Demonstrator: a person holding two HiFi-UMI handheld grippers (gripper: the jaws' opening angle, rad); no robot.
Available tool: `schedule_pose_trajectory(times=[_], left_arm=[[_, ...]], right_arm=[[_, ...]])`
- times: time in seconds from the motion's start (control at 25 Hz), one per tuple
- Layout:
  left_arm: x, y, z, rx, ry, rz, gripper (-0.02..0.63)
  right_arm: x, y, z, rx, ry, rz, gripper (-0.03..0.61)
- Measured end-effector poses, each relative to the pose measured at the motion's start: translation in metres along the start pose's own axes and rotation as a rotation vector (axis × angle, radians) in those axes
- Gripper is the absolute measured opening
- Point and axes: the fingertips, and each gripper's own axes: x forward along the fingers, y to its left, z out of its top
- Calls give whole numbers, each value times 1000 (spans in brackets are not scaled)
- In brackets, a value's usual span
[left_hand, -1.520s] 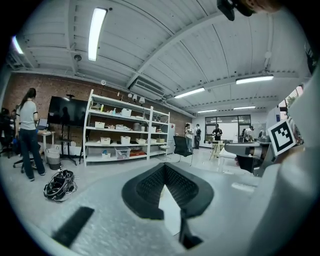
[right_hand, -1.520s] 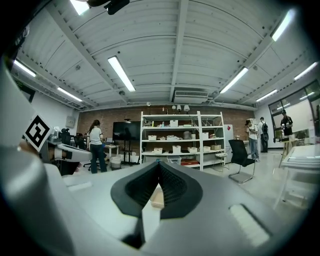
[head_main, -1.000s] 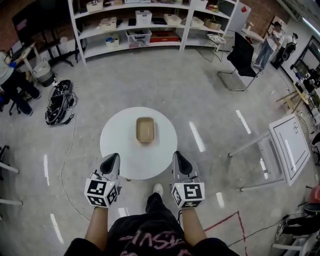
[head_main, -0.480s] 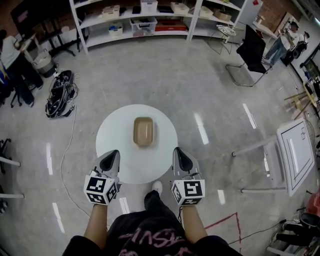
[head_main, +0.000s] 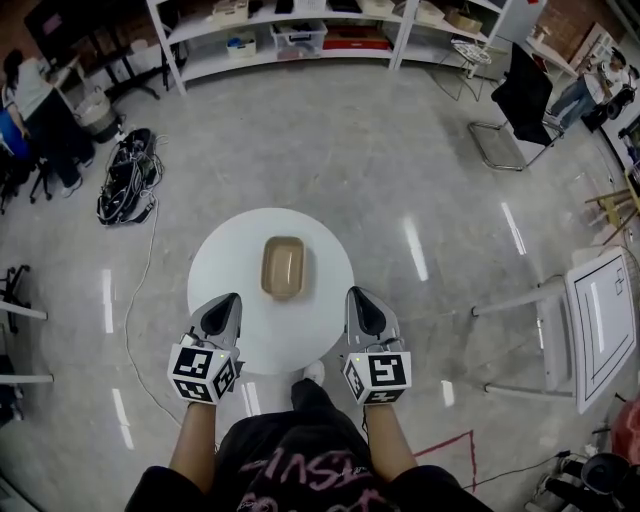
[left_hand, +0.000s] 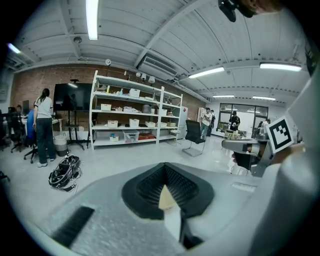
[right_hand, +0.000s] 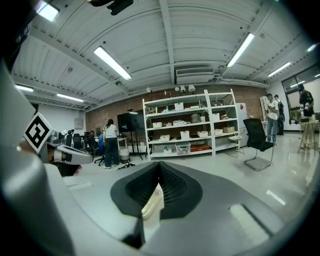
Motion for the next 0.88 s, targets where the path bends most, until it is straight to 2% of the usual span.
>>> schedule_pose_trajectory(times=[0.28,0.88], left_arm=[[21,-7,10,1,11,21,-3],[42,4,23,-18,10,30,-3]], right_arm=[[17,-25,5,12,2,28,11],[42,-26,7,18,19,60,11]])
